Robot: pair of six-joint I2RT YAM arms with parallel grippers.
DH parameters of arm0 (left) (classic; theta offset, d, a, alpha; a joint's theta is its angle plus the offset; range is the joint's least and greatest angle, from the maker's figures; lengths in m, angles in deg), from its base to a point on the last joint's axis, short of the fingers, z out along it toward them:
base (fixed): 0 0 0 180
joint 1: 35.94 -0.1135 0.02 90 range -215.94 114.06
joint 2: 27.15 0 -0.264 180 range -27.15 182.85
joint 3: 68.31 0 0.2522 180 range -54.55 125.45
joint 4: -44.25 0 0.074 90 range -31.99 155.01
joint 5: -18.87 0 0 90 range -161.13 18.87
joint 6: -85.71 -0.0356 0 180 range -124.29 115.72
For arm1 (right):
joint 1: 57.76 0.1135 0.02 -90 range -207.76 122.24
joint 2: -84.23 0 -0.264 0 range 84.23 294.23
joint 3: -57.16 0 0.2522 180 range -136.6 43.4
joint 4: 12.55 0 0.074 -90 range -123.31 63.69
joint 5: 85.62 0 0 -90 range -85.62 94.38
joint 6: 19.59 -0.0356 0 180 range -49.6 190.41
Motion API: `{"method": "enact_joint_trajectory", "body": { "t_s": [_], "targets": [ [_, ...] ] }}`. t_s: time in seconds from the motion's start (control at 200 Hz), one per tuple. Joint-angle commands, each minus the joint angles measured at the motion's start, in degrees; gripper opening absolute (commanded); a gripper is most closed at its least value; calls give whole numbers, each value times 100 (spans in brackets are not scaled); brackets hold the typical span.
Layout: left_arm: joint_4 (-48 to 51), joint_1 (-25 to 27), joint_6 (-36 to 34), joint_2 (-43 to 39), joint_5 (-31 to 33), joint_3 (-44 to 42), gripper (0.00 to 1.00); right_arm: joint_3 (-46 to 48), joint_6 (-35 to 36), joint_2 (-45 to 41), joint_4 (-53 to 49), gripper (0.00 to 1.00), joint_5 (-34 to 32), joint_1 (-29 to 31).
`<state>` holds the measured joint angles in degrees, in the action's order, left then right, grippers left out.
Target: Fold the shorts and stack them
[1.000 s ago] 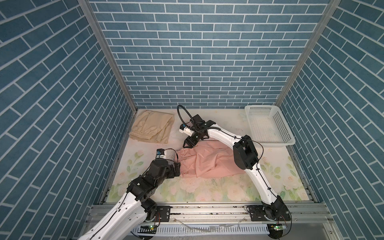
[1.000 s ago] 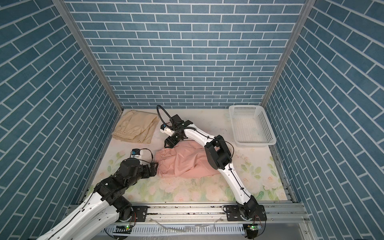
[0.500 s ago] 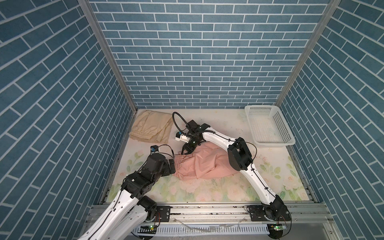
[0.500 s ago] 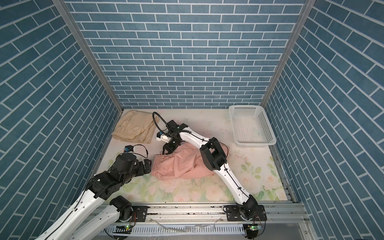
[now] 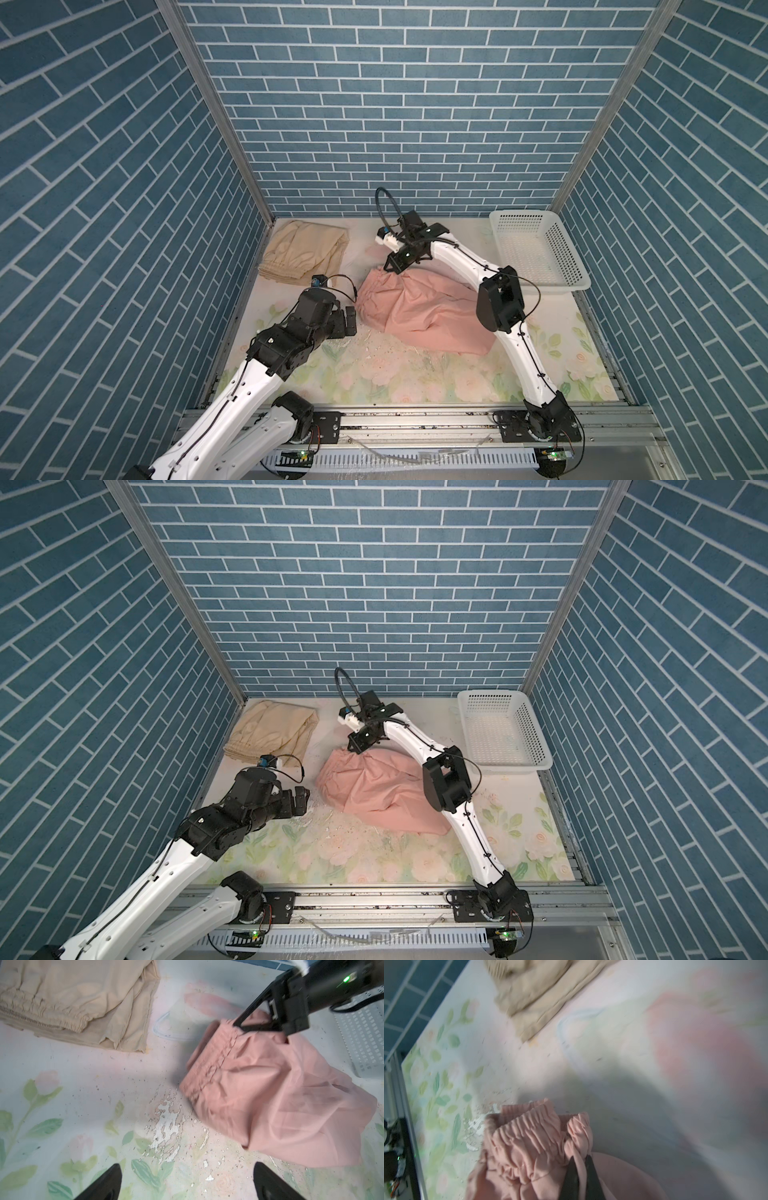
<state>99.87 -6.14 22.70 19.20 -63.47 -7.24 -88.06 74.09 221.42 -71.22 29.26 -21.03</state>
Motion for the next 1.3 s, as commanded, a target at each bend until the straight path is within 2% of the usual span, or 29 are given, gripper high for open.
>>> {"method": "enact_joint_trajectory", "body": {
  "t_s": [0.0, 0.045, 0.15, 0.33, 0.405, 0.53, 0.645, 0.705, 0.82, 0.93, 0.965, 1.025, 1.085, 1.15, 1.295],
  "targets": [
    [13, -63, -530, 250, 29, 470, 100, 43, -143, -1120, 404, 0, -897, -209],
    [14, -86, -615, 358, 86, 613, 100, 104, -139, -1497, 403, 0, -1121, -201],
    [121, -266, -620, 622, 174, 1008, 100, 460, -332, -2059, 472, 0, -1161, -186],
    [-15, -759, -466, 783, -267, 1029, 100, 2380, -311, -3108, 1412, 0, -1661, 341],
    [-176, -954, -401, 732, -572, 793, 100, 2920, -333, -3171, 1558, 0, -1861, 621],
    [-315, -1205, -220, 538, -856, 299, 100, 3777, -678, -3083, 2017, 0, -1631, 1210],
    [-416, -1336, 2, 344, -1063, -226, 100, 3949, -802, -2935, 1896, 0, -1270, 1681],
    [-519, -1337, 146, 243, -1234, -580, 100, 4064, -927, -3020, 1917, 1, -1174, 1748],
    [-1181, -1337, 650, -48, -1930, -1417, 100, 4225, -821, -3207, 1949, 0, -1550, 1702],
    [-2206, -1337, 1356, -345, -2544, -2215, 100, 4124, -537, -3160, 1673, 0, -1233, 1617],
    [-2421, -1330, 1530, -440, -2629, -2413, 100, 4134, -500, -3163, 1624, 8, -1167, 1609],
    [-2544, -1328, 1677, -628, -2666, -2641, 100, 4139, -348, -3148, 1477, 31, -861, 1608],
    [-2449, -1328, 1737, -879, -2601, -2786, 100, 4100, -175, -3111, 1233, 40, -562, 1618],
    [-2373, -1328, 1806, -1212, -2594, -2888, 100, 4074, -33, -3101, 991, 43, -318, 1617],
    [-2541, -1328, 2024, -1641, -2766, -3197, 100, 4146, 111, -3132, 753, 46, -311, 1618]
  ]
}}
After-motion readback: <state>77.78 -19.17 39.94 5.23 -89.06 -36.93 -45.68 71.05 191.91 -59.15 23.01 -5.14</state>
